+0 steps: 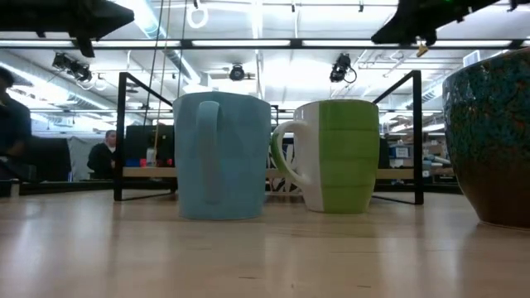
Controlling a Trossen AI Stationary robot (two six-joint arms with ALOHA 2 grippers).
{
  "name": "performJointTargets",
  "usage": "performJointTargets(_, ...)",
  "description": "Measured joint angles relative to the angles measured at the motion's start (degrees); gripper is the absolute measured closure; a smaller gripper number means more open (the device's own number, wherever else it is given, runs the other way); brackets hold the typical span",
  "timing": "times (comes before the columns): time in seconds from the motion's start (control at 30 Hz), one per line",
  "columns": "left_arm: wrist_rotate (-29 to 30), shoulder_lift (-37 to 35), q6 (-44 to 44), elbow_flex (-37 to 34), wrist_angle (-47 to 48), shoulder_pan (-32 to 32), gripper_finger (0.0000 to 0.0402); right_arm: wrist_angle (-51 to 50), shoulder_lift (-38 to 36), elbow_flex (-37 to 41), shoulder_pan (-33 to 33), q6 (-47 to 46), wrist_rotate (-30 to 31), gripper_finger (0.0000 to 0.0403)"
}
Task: Place coffee mugs
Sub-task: Put the blue mug on the shelf
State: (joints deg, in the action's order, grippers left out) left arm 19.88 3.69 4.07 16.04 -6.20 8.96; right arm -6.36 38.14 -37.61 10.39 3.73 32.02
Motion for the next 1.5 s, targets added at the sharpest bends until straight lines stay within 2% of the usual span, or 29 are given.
performJointTargets(0.27, 0.0, 6.6, -7.4, 2.5, -4.7, 5.1, 0.0349, -9.1, 6.0, -5.9, 5.9, -3.4, -7.8, 0.0326)
performJointTargets(0.5, -2.5, 11.7, -5.4, 3.2, -3.2, 10.4, 0.0349, -12.7, 10.6, -9.8, 11.4, -2.2, -13.6, 0.0296)
performJointTargets(0.73, -7.5, 11.2, 0.5, 3.2, 0.2, 11.7, 0.0349, -15.8, 15.9, -13.1, 21.3, 2.6, -22.1, 0.0278)
performJointTargets(0.93, -7.7, 11.3, 1.3, 3.2, 2.0, 11.7, 0.0349, -18.2, 22.5, -16.4, 28.1, 5.3, -28.1, 0.0277)
performJointTargets(1.13, -7.5, 11.3, 1.2, 3.2, 2.2, 11.7, 0.0349, -22.8, 30.2, -22.6, 31.6, 8.4, -34.2, 0.0278)
performJointTargets(1.5, -7.1, 11.3, 3.0, 3.2, 3.6, 11.7, 0.0349, -40.0, 42.0, -36.8, 32.5, 12.3, -34.6, 0.0246)
